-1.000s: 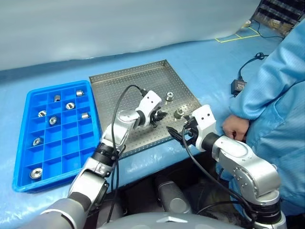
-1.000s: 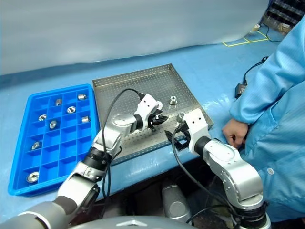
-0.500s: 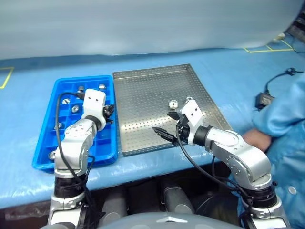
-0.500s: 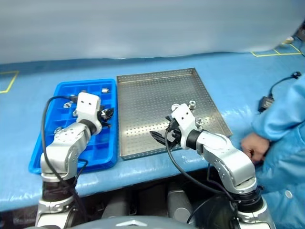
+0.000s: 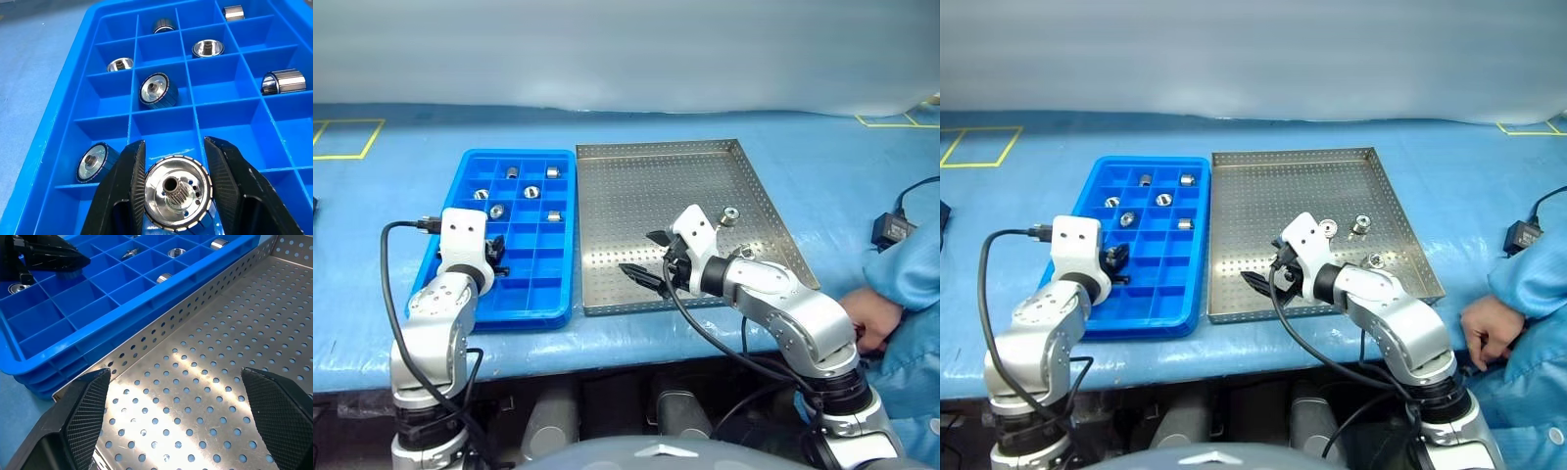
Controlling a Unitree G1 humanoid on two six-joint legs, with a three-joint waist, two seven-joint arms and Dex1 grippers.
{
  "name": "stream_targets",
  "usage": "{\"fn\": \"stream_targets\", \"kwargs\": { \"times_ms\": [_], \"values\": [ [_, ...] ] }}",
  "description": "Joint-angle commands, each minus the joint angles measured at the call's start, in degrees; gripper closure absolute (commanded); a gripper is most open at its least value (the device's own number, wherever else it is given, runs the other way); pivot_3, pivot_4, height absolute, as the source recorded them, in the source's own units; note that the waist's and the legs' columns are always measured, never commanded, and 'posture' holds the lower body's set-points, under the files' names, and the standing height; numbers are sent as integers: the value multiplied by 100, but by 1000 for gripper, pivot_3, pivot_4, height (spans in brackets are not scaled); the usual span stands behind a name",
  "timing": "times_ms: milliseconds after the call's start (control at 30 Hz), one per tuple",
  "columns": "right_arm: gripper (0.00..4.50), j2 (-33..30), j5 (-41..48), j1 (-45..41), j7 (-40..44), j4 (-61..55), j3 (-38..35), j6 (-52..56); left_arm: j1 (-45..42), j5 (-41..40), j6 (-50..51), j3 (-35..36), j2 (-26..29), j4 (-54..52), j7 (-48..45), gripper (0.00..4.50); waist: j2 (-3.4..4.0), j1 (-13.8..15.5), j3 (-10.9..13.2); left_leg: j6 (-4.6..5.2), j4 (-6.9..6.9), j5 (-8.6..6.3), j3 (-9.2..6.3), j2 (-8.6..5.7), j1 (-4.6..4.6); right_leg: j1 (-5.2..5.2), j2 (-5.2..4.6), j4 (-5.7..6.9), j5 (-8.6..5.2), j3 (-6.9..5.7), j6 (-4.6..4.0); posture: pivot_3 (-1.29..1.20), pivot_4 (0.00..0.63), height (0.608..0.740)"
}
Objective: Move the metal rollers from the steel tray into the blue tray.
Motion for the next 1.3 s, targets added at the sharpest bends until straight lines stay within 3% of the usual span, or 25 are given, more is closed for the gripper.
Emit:
{"fn": "stream_targets", "kwargs": {
  "times_ms": [33,167,200,333,500,667,800,1067,1300],
  "values": [
    [0,-33,-33,-85,-16,-104,-66,-128,29,11,0,89,9,-176,75,2938,0,-1,0,0,0,0,0,-1,-1,0,0,0,0,0,0,52,150,740],
    [0,-38,-50,-80,-39,-85,-91,-122,144,-37,15,50,54,-200,21,2938,0,-5,0,0,1,0,1,0,0,0,0,-1,0,0,0,49,150,740],
    [0,-38,-56,-80,-44,-80,-90,-125,151,-36,9,40,55,-192,28,2202,0,-3,0,0,1,0,0,0,-1,0,0,-1,0,-1,0,49,150,740],
    [0,-34,-92,-88,-50,-50,-75,-142,65,-131,-104,-7,-38,-196,-14,1071,0,-2,0,0,3,0,-1,1,0,1,-2,-1,0,-2,0,49,150,740],
    [0,-6,-188,-107,-114,-18,-29,-150,-54,-709,-754,-61,-291,-252,-483,1071,0,3,0,1,3,-1,0,0,-3,1,-6,-3,0,-3,0,41,150,740],
    [0,154,-318,-214,-393,178,-123,-115,-26,-1007,-1585,-784,58,-169,-1254,1071,0,-12,0,1,1,-1,3,0,-10,-10,-4,-3,0,-3,-2,35,150,740],
    [0,628,-753,-550,-1281,788,-377,-8,-140,-897,-2129,-1354,466,149,-1595,1071,2,-40,0,1,1,-1,9,-2,-10,-13,0,-3,3,-2,-8,9,150,740],
    [0,1674,-1515,-1269,-2725,2019,-725,-48,-181,-1155,-2484,-1561,474,327,-1915,1071,2,-126,0,1,-1,0,15,-4,-22,-28,8,-2,7,-1,-11,-16,150,740],
    [0,2178,-1897,-1813,-3613,3114,-1259,-378,-211,-1175,-2613,-1683,447,458,-1933,1071,4,-161,0,2,2,0,17,-6,-21,-24,9,-3,10,-1,-11,-19,150,740]
  ]
}}
